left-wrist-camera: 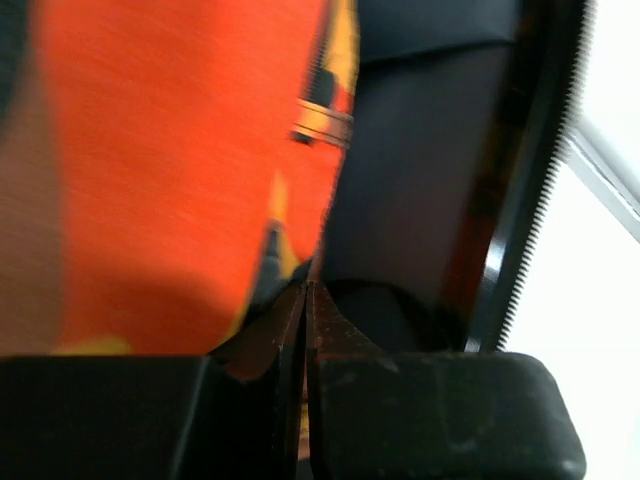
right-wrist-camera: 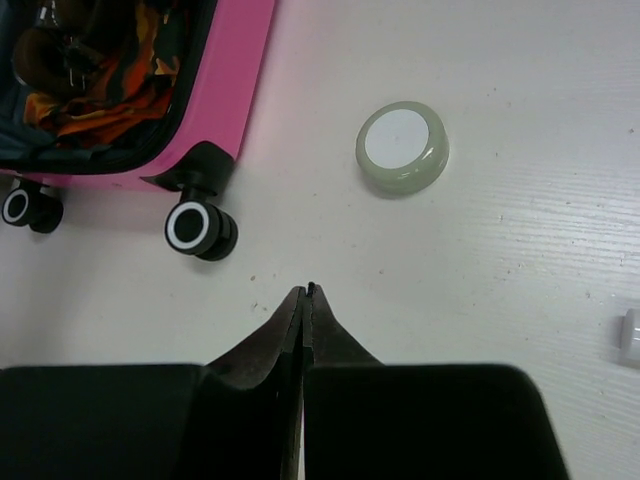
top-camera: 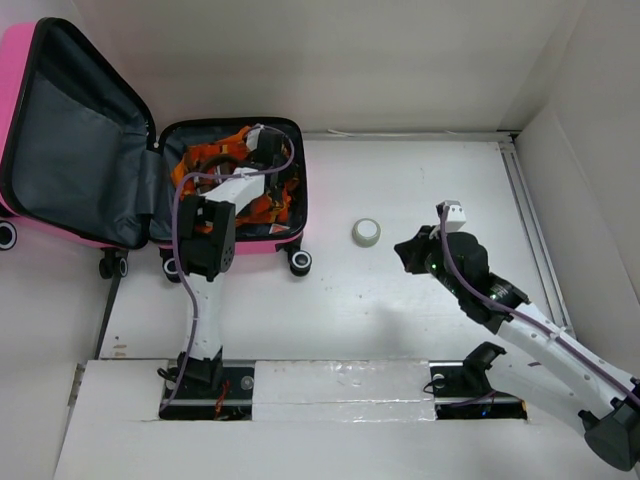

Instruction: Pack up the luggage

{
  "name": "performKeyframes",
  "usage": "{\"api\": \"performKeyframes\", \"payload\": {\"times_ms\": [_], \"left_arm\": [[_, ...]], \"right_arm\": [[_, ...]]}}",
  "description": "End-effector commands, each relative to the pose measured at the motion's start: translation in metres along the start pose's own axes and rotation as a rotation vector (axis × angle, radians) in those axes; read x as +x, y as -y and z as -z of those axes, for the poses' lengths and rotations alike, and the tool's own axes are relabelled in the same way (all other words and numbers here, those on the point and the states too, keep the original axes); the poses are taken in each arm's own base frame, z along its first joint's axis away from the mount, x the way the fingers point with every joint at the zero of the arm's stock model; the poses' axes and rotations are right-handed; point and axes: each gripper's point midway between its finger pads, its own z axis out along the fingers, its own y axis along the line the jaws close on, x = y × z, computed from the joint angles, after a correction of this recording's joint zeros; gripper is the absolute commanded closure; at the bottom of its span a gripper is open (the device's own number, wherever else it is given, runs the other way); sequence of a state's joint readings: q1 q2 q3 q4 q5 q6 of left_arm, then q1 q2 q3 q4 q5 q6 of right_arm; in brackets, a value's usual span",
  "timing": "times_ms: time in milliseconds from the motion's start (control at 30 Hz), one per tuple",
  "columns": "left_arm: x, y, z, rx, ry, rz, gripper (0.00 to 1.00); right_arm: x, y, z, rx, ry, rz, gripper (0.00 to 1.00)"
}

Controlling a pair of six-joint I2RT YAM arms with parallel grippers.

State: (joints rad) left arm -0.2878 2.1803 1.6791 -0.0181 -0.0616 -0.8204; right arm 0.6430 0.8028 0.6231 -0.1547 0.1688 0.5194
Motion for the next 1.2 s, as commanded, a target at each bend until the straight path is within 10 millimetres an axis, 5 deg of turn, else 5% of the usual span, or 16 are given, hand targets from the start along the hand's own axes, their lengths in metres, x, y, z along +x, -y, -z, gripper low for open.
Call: {"api": "performKeyframes", "payload": {"times_ms": [0, 67, 167, 233, 267, 300, 333, 400, 433, 533, 567, 667, 767, 1167], "left_arm": [[-0.027, -0.030, 0.003, -0.111, 0.025, 0.014, 1.00], [-0.038, -0.029, 0.013, -0.106, 0.079, 0.017, 1.00], [-0.059, 0.005, 0.052, 0.006, 0.171, 0.014, 0.93], [-0.077, 0.048, 0.097, 0.101, 0.280, -0.031, 0.75], [-0.078, 0.056, 0.111, 0.118, 0.303, -0.054, 0.51], [-0.085, 0.068, 0.127, 0.136, 0.349, -0.071, 0.37], [-0.082, 0.090, 0.155, 0.192, 0.379, -0.138, 0.27], [-0.069, 0.107, 0.178, 0.236, 0.399, -0.203, 0.17], [-0.049, 0.127, 0.199, 0.288, 0.390, -0.249, 0.15], [0.017, 0.133, 0.201, 0.325, 0.267, -0.381, 0.11], [0.053, 0.141, 0.208, 0.368, 0.207, -0.421, 0.09], [0.137, 0.122, 0.191, 0.331, 0.062, -0.547, 0.04], [0.183, 0.095, 0.166, 0.261, -0.023, -0.650, 0.02], [0.242, 0.067, 0.105, 0.190, -0.148, -0.792, 0.01]], "right_arm": [[-0.007, -0.001, 0.002, 0.004, 0.027, -0.009, 0.98], [-0.006, 0.002, 0.002, 0.019, 0.026, -0.007, 0.93], [-0.007, 0.012, 0.001, 0.074, 0.031, -0.002, 0.75], [-0.015, 0.019, 0.001, 0.116, 0.046, -0.006, 0.63], [-0.015, 0.019, 0.001, 0.116, 0.047, -0.020, 0.54], [-0.015, 0.023, 0.001, 0.130, 0.043, -0.034, 0.49], [-0.015, 0.022, 0.001, 0.130, 0.044, -0.043, 0.44], [-0.014, 0.027, 0.001, 0.146, 0.053, -0.079, 0.32], [-0.013, 0.029, 0.002, 0.161, 0.053, -0.086, 0.28], [-0.016, 0.037, 0.010, 0.194, 0.069, -0.096, 0.12], [-0.025, 0.035, 0.013, 0.194, 0.086, -0.100, 0.07], [-0.031, 0.038, 0.028, 0.210, 0.108, -0.101, 0.00], [-0.045, 0.035, 0.043, 0.187, 0.161, -0.115, 0.00], [-0.029, 0.041, 0.061, 0.158, 0.146, -0.119, 0.00]]}}
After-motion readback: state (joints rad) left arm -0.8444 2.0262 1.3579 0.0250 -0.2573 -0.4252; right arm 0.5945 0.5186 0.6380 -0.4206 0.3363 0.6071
